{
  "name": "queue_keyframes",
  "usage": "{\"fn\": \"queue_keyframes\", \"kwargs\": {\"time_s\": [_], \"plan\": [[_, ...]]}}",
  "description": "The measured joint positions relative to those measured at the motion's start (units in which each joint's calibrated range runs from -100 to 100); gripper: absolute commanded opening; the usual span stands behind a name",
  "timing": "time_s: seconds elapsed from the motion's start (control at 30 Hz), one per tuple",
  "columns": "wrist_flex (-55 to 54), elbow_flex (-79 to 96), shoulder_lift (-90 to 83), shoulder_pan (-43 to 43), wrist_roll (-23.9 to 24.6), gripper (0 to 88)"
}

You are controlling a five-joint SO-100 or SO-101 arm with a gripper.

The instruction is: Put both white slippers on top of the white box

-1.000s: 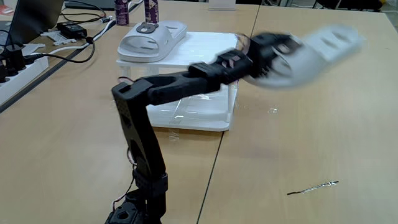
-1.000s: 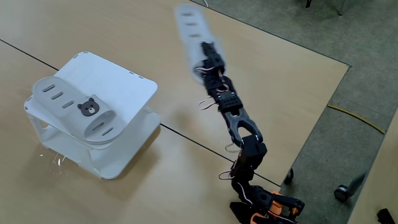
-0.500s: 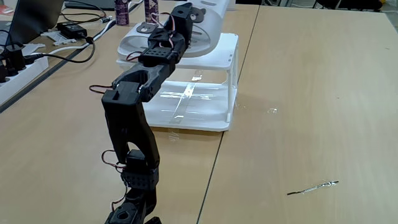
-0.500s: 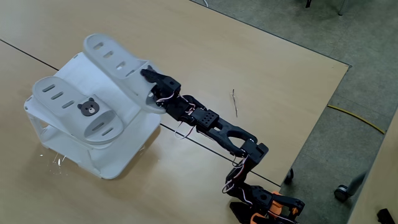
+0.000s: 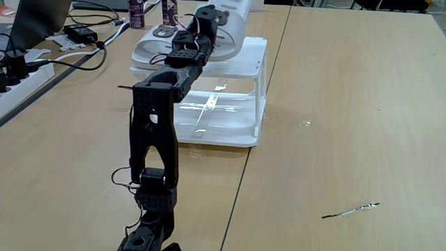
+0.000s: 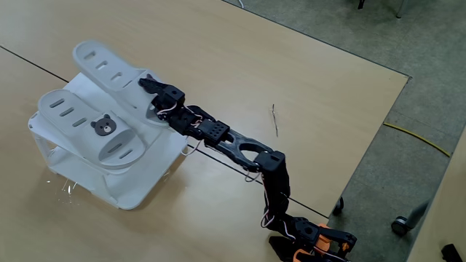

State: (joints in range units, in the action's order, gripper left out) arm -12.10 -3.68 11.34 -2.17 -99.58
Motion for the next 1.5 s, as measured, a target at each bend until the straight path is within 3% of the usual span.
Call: {"fn": "queue_keyframes", "kwargs": {"time_s": [0.4, 0.5, 0.6, 1.17, 1.5], "plan": [[0.0, -7.37, 9.73, 0.0, 0.0, 1.7], [0.0, -7.37, 9.73, 0.0, 0.0, 17.2], [0.0, -7.37, 9.73, 0.0, 0.0, 25.2], [14.85, -6.47, 1.48, -0.07, 0.0, 25.5], [14.85, 24.89, -25.24, 0.0, 0.0, 24.7]]}}
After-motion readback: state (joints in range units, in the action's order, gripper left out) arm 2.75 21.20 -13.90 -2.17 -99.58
